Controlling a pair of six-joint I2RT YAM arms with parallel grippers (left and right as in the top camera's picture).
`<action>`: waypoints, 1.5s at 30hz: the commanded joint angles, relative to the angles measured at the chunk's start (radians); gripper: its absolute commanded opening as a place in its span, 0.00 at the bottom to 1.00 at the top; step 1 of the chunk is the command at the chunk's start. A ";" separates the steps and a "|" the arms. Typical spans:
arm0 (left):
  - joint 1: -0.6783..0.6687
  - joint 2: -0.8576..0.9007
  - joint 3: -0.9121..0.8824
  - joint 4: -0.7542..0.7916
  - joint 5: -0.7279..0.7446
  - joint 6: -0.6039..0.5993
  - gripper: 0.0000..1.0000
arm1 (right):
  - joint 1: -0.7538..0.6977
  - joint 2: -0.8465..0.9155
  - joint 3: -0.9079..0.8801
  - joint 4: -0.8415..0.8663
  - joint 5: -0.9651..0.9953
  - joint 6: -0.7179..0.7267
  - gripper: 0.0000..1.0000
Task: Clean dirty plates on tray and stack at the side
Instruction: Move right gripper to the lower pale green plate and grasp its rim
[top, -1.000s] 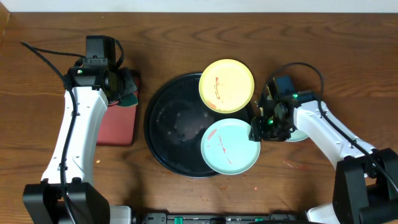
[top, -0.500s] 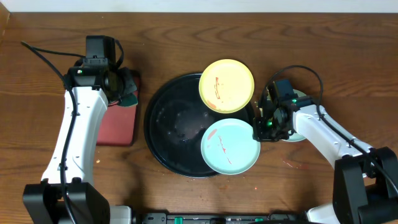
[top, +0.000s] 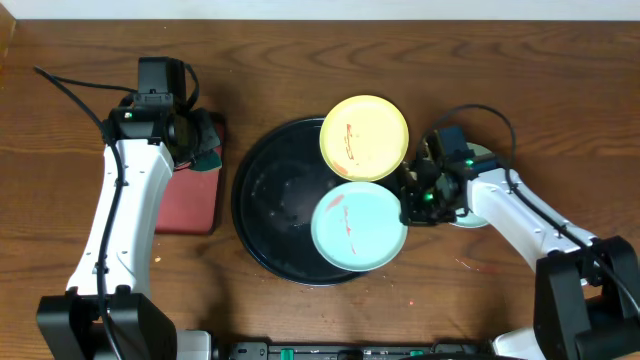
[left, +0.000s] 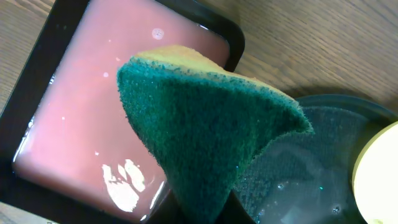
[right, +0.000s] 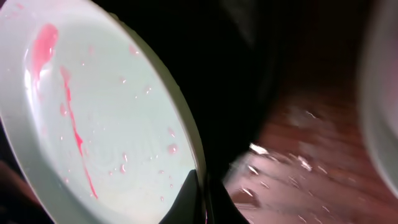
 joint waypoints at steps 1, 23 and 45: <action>0.001 0.009 -0.008 -0.005 0.000 0.001 0.07 | 0.072 0.008 0.056 0.042 0.025 0.113 0.01; -0.060 0.009 -0.008 -0.014 0.002 -0.014 0.08 | 0.329 0.039 0.075 0.174 0.256 0.351 0.27; -0.086 0.010 -0.008 -0.014 0.006 -0.018 0.08 | 0.299 0.272 0.373 -0.100 0.169 0.132 0.33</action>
